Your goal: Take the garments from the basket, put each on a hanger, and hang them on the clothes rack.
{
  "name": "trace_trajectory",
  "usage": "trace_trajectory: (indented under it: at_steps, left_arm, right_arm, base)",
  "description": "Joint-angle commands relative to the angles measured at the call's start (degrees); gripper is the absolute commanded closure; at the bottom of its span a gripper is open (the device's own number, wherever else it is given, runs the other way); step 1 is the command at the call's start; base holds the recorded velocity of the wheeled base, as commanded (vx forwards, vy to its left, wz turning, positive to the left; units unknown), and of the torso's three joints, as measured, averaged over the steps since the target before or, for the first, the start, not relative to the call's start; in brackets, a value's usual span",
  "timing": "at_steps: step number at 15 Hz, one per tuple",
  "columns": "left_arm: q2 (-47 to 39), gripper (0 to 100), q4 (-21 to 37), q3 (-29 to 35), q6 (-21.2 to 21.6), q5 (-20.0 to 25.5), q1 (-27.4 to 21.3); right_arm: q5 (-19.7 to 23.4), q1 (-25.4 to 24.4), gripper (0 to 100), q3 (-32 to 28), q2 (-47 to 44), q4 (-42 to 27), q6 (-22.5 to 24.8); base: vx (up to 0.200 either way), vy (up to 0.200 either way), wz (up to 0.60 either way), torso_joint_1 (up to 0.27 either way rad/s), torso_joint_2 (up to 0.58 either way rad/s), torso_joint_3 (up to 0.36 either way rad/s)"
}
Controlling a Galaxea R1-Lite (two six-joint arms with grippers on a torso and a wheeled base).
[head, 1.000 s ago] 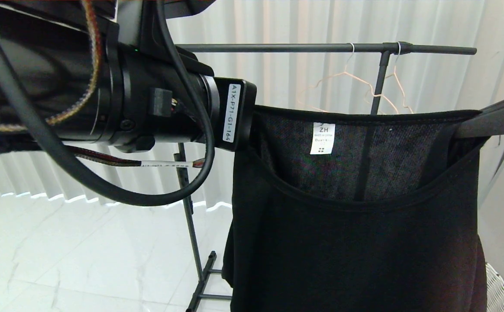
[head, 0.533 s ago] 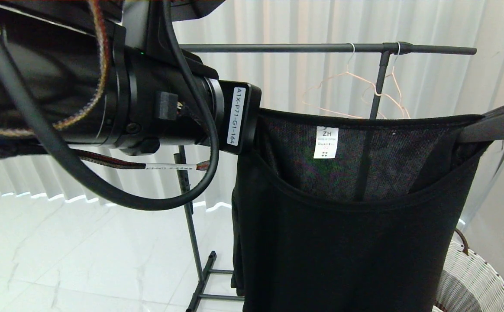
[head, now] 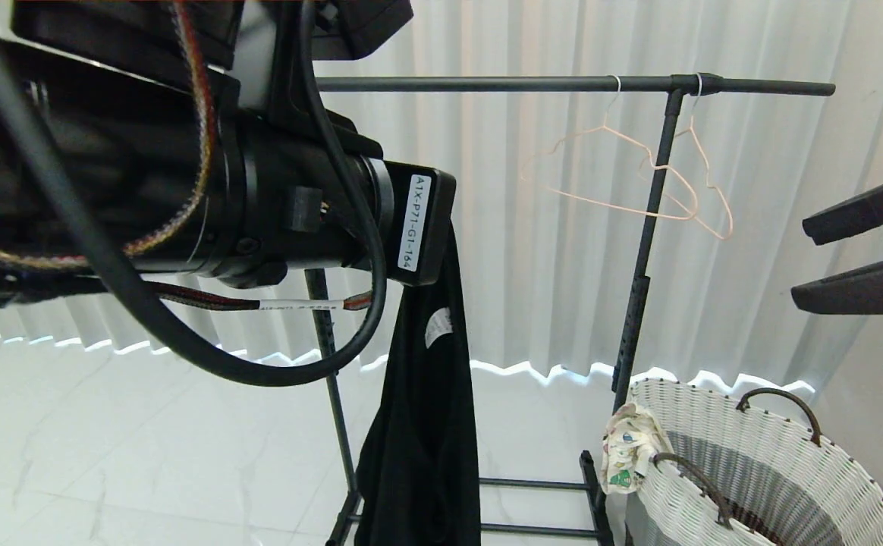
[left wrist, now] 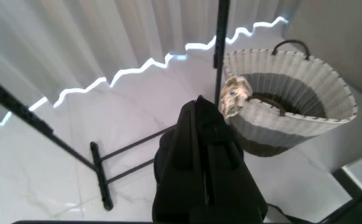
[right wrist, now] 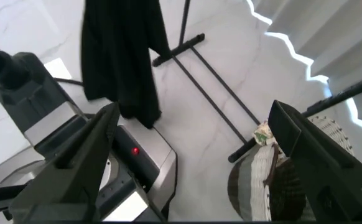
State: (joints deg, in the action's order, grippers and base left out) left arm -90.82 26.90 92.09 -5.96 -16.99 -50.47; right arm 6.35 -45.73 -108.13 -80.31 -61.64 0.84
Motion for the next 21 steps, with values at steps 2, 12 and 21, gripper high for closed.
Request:
trace_trajectory:
  at_steps: [2, 12, 21]
  left_arm:
    - [0.91, 100, -0.01, -3.67, -0.02, -2.96, 0.46]
    - [15.41, 100, -0.10, -28.37, 0.16, -13.68, 14.26]
    - [16.82, 100, -0.01, -29.86, 0.25, -13.68, 15.40]
  right_arm:
    - [-1.43, 6.09, 0, 2.75, 2.26, 0.02, 0.04]
    - [-23.05, 27.53, 0, 24.37, 8.59, 6.44, -0.05]
    - [-21.64, 30.87, 0, 24.46, 6.04, 16.55, -0.31]
  base:
    - [0.000, 0.000, 0.00, 0.000, 0.00, 0.000]
    - [0.000, 0.000, 0.00, 0.000, 0.00, 0.000]
    - [0.000, 0.000, 0.00, 0.111, -0.30, -0.190]
